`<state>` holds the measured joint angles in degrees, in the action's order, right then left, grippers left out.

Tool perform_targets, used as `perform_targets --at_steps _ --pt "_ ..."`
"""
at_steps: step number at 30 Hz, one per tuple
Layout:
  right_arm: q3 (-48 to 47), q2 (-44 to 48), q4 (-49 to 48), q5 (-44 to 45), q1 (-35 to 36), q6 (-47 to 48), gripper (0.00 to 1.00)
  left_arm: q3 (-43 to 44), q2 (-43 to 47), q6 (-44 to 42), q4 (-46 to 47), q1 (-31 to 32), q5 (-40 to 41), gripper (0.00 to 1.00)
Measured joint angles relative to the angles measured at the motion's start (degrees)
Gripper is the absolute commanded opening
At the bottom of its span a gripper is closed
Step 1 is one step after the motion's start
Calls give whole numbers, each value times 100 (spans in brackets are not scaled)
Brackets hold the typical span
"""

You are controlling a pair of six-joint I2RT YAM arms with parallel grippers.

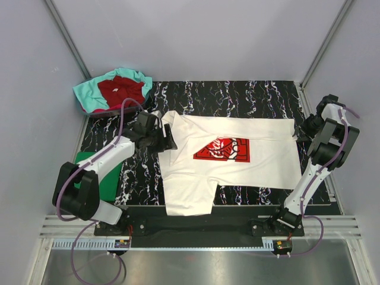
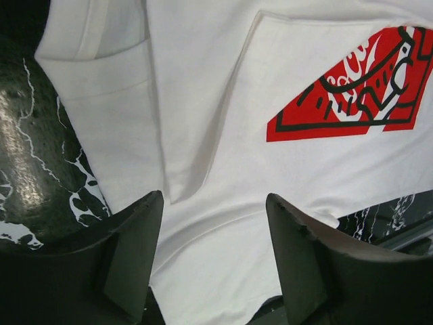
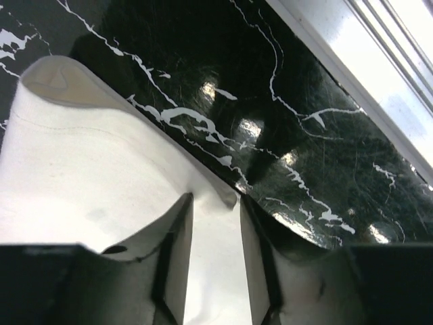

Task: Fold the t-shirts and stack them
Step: Fold the tshirt

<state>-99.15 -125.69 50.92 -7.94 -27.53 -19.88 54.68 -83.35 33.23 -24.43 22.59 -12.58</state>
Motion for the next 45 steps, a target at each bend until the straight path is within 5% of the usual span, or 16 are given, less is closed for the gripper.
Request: perform_targets --at_steps 3,7,20,32,45 --pt "0 7 -39 -2 11 -68 58 103 221 -295 -4 15 269 76" --pt "-24 59 -267 -15 79 -101 67 938 39 -649 94 -81 568 64" --pt "-737 57 -767 -81 245 17 75 4826 -3705 -737 -35 -380 1134 59" --pt "-737 57 -785 -107 245 127 82 5694 -4356 938 -831 -437 1582 56" --pt "-964 -74 -774 -129 245 127 82 5919 -4830 1766 -1342 -568 1578 51"
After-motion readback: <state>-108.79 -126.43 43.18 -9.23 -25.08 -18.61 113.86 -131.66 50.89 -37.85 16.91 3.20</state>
